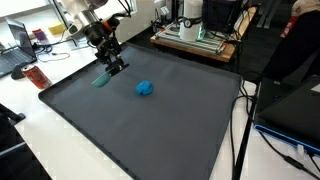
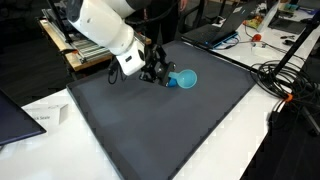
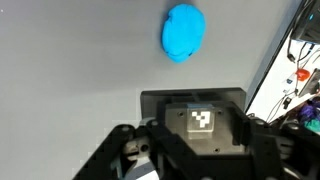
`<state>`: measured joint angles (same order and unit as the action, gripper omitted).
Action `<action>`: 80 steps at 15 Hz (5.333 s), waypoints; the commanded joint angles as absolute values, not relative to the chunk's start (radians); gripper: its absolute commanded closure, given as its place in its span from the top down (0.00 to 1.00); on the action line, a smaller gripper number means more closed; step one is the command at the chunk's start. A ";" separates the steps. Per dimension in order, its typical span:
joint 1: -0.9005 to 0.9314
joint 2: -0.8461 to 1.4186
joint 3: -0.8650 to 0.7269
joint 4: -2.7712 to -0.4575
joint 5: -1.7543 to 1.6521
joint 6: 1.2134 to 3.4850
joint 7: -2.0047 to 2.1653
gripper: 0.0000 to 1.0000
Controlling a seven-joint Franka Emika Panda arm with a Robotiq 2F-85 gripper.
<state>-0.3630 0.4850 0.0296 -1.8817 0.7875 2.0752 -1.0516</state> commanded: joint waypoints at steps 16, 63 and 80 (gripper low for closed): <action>-0.185 0.193 0.012 -2.336 0.939 2.540 -1.220 0.35; 0.181 0.001 -0.103 -2.492 -0.035 2.708 -0.424 0.35; -0.008 -0.022 -0.063 -2.383 -0.065 2.364 -0.496 0.35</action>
<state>0.0138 -0.0206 -0.0685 -2.4016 -0.0527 2.4160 -0.4638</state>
